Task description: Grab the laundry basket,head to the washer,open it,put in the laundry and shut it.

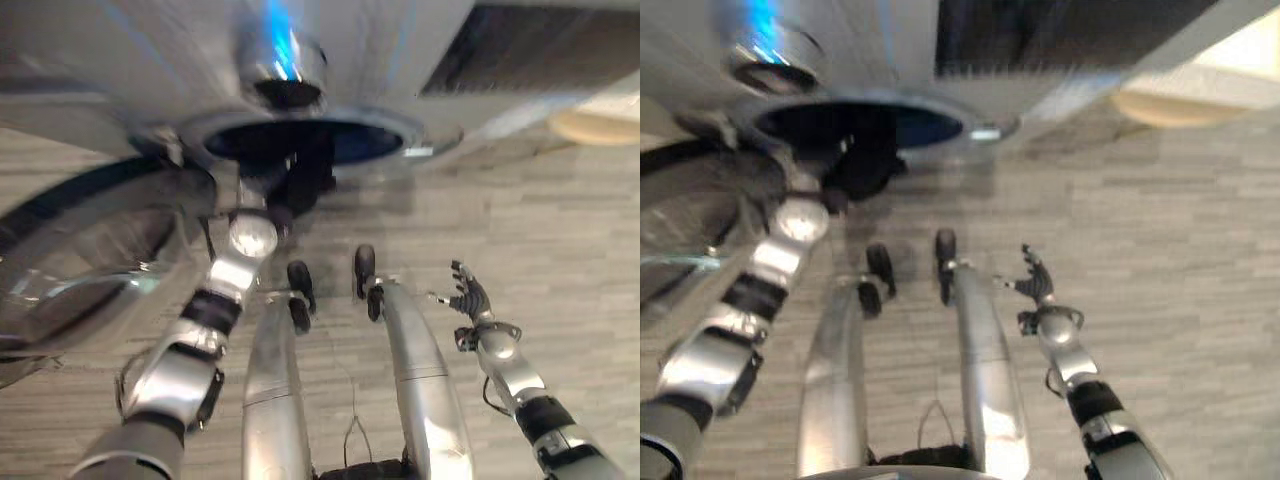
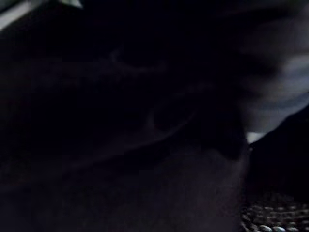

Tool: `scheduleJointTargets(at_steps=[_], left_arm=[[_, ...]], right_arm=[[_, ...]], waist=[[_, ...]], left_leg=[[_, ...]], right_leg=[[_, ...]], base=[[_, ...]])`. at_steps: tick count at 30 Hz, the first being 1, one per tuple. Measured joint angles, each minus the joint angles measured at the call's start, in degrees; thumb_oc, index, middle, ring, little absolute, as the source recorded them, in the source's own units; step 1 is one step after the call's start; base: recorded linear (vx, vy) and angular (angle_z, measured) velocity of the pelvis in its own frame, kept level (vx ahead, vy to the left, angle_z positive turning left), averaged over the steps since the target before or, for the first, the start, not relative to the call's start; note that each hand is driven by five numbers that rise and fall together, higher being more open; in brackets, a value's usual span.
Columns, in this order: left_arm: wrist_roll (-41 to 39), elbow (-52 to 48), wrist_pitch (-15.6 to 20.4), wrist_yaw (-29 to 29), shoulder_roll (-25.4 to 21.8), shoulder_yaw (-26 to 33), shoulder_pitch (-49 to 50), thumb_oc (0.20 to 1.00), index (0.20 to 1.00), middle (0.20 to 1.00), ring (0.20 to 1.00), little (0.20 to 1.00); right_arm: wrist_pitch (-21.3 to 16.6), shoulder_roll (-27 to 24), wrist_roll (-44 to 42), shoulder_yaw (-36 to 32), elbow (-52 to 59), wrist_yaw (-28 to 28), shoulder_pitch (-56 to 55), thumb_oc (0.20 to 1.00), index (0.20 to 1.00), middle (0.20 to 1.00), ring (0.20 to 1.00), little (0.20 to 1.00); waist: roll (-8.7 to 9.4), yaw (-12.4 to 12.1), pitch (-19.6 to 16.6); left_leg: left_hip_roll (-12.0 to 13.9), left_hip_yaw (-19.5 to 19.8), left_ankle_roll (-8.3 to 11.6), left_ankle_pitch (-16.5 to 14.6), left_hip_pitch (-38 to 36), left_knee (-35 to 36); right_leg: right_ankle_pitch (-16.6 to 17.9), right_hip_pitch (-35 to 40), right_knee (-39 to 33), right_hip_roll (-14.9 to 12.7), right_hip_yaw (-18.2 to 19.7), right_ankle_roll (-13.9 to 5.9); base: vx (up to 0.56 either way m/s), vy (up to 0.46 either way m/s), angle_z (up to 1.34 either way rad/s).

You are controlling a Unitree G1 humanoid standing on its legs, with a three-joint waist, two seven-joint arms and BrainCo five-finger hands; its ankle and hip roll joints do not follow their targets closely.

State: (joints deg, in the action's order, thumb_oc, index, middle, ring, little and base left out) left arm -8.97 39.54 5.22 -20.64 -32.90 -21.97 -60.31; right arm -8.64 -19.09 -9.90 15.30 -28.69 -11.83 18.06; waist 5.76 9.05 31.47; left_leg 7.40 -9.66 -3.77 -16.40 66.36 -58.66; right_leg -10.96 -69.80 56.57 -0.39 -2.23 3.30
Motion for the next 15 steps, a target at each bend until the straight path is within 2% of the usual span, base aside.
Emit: scheduleJointTargets(at_steps=[1, 3, 5, 10, 11, 15], left_arm=[[0.0, 1.6, 0.0, -1.1, -2.7, -0.8, -3.9, 0.2, 0.2, 0.2, 0.2, 0.2], [0.0, 2.4, -0.2, -3.3, -4.8, -0.5, -5.9, 0.2, 0.2, 0.2, 0.2, 0.2], [0.4, 6.3, -0.2, -6.0, -7.5, -7.1, -14.2, 0.2, 0.2, 0.2, 0.2, 0.2], [2.7, 6.7, -0.2, -12.0, -12.2, -12.9, -26.9, 0.2, 0.2, 0.2, 0.2, 0.2], [3.4, 7.5, 0.1, -15.2, -13.3, -15.3, -30.6, 1.0, 1.0, 1.0, 1.0, 1.0], [5.3, 9.4, -0.7, -15.3, -13.4, -20.3, -31.4, 1.0, 1.0, 1.0, 1.0, 1.0]], right_arm=[[-0.6, -0.1, -0.3, -0.3, 0.6, -0.1, 0.7, 1.0, 1.0, 1.0, 1.0, 1.0], [-0.8, -0.1, -0.5, -0.7, -0.6, -0.3, 0.8, 1.0, 1.0, 1.0, 1.0, 1.0], [-2.4, -1.3, -2.2, -0.7, 0.6, -0.4, -1.0, 1.0, 1.0, 1.0, 1.0, 1.0], [-4.9, -5.3, -4.1, -0.9, 3.6, -0.3, -1.2, 1.0, 1.0, 1.0, 1.0, 1.0], [-5.6, -6.2, -4.3, -1.3, 4.2, -0.4, -1.3, 1.0, 1.0, 1.0, 1.0, 1.0], [-6.7, -7.3, -6.2, -1.4, 5.3, 0.1, -1.2, 1.0, 1.0, 1.0, 1.0, 1.0]], waist=[[-0.26, 0.5, 0.5], [-0.38, 1.8, 0.9], [-0.56, 2.2, 0.8], [-0.99, 2.1, 0.6], [-1.05, 2.4, 0.6], [-1.05, 1.9, 0.6]], left_leg=[[0.4, -0.5, -0.05, -0.1, 1.6, -0.5], [0.6, -1.2, -0.14, -0.1, 1.4, -0.3], [1.1, -0.6, -0.26, -0.1, 2.3, -0.1], [1.6, -0.7, -0.74, 0.3, 5.5, 0.3], [1.7, -1.0, -0.57, 0.3, 6.2, 0.2], [1.8, -0.9, 0.08, 0.4, 6.5, 0.6]], right_leg=[[0.2, -1.7, 0.2, -0.1, 0.0, -0.2], [0.7, -1.9, -0.1, -0.9, -0.2, -0.73], [0.7, -2.3, -1.0, -0.3, -0.7, -0.72], [1.5, -5.5, -2.1, 0.5, -0.6, -0.89], [2.3, -6.3, -2.1, 0.5, -0.4, -0.99], [2.6, -6.6, -2.7, 0.7, -0.5, -0.42]], base=[[0.0, 0.009, -0.44], [0.0, 0.021, -0.27], [0.01, 0.02, -0.08], [0.03, 0.01, -0.07], [0.03, -0.002, -0.06], [0.03, -0.012, -0.03]])
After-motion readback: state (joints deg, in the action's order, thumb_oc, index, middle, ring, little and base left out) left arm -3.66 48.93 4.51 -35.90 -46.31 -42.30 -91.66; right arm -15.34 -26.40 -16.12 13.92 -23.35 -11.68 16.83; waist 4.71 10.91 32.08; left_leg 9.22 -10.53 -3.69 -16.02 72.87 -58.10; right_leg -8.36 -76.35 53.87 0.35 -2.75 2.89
